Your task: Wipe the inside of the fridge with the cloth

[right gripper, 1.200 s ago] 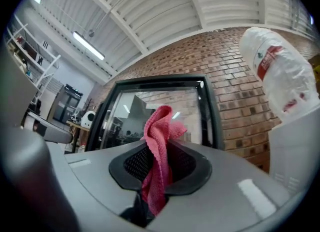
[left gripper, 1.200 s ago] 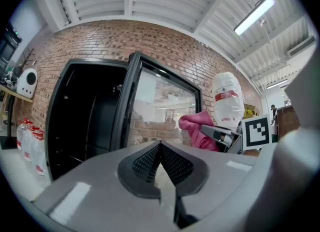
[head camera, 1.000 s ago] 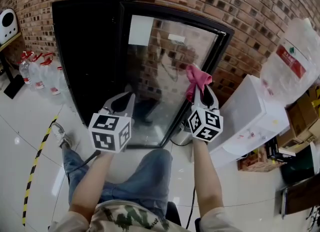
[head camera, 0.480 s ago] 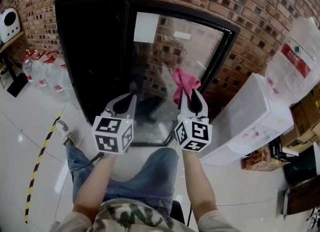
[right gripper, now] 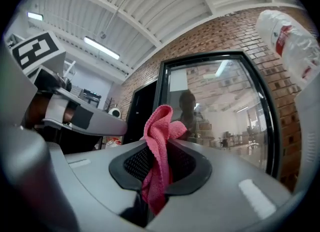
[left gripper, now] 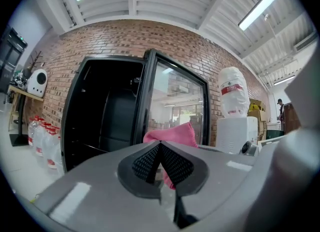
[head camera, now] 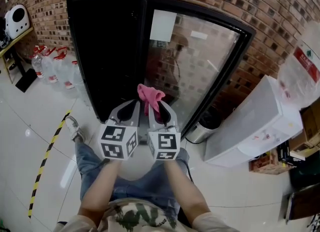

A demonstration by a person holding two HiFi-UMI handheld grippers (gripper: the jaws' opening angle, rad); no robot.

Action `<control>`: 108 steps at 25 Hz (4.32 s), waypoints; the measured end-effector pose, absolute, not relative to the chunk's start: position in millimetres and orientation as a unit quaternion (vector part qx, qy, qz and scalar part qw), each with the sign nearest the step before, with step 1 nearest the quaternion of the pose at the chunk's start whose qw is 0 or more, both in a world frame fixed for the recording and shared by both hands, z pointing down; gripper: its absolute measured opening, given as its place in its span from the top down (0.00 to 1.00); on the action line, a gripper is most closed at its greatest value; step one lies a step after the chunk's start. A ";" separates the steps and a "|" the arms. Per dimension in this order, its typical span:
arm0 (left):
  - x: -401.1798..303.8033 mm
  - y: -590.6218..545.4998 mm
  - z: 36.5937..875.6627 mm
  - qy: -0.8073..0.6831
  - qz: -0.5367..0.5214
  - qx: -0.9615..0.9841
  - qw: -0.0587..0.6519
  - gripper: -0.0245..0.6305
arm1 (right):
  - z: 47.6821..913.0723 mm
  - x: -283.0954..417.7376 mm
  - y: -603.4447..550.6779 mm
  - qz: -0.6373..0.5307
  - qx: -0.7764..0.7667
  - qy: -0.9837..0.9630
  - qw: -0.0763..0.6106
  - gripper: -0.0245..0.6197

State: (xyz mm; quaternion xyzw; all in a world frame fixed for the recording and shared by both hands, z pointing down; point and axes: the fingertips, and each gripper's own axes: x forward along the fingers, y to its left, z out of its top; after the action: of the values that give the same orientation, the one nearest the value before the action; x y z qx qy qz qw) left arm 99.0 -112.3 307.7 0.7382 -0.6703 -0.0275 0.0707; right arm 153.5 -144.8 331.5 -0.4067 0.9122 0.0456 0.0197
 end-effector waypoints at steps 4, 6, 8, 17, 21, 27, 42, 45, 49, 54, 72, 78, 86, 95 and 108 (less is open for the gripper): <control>89.0 -106.7 322.6 -0.677 -0.017 0.731 0.079 0.97 | 347.6 130.4 -141.5 0.047 -0.397 0.916 0.017 0.85; 85.7 -105.9 326.7 -0.681 -0.017 0.728 0.078 0.97 | 351.9 125.4 -142.7 0.044 -0.399 0.916 0.022 0.85; 85.1 -106.0 329.3 -0.684 -0.020 0.725 0.076 0.97 | 356.7 125.1 -144.2 0.038 -0.401 0.915 0.022 0.85; 108.1 -121.5 345.7 -0.671 -0.012 0.737 0.078 0.97 | 382.9 175.4 -173.3 0.002 -0.441 0.898 -0.001 0.85; 123.8 -127.7 352.9 -0.661 -0.001 0.746 0.080 0.97 | 386.8 210.6 -188.8 0.002 -0.464 0.886 0.007 0.85; 137.0 -131.1 357.8 -0.657 0.016 0.750 0.081 0.97 | 396.2 264.8 -208.6 0.006 -0.496 0.868 -0.004 0.85; 150.2 -127.2 350.4 -0.649 0.040 0.757 0.071 0.97 | 393.0 385.2 -250.7 0.005 -0.583 0.812 -0.007 0.85; 146.8 -124.9 349.1 -0.649 0.028 0.757 0.071 0.97 | 381.7 366.2 -229.7 0.010 -0.568 0.823 0.004 0.85; 142.8 -124.5 351.1 -0.644 0.012 0.762 0.065 0.97 | 371.7 320.4 -198.9 0.021 -0.536 0.844 0.021 0.85; 130.5 -118.3 360.8 -0.647 0.004 0.761 0.054 0.97 | 385.1 252.2 -185.8 0.019 -0.483 0.875 0.014 0.85; 92.9 -127.7 456.4 -0.678 -0.006 0.730 0.081 0.97 | 465.4 142.0 -179.8 0.024 -0.398 0.917 -0.011 0.85; 104.1 -155.3 468.9 -0.656 -0.003 0.753 0.060 0.97 | 486.3 166.3 -198.6 0.036 -0.421 0.906 -0.018 0.85; 117.4 -172.6 484.5 -0.646 -0.003 0.762 0.051 0.97 | 524.1 259.4 -235.6 -0.020 -0.502 0.864 -0.029 0.85; 143.9 -189.7 498.3 -0.642 -0.011 0.764 0.066 0.97 | 537.6 368.4 -257.7 -0.040 -0.583 0.811 -0.021 0.85; 158.3 -162.8 514.5 -0.639 -0.003 0.766 0.074 0.97 | 583.6 297.5 -195.9 -0.038 -0.519 0.851 -0.073 0.85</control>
State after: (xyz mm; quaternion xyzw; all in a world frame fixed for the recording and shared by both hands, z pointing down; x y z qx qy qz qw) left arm 158.3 -162.8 514.5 0.7659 -0.6387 -0.0032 0.0737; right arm 297.5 -195.9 583.6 -0.5192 0.8507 -0.0384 -0.0726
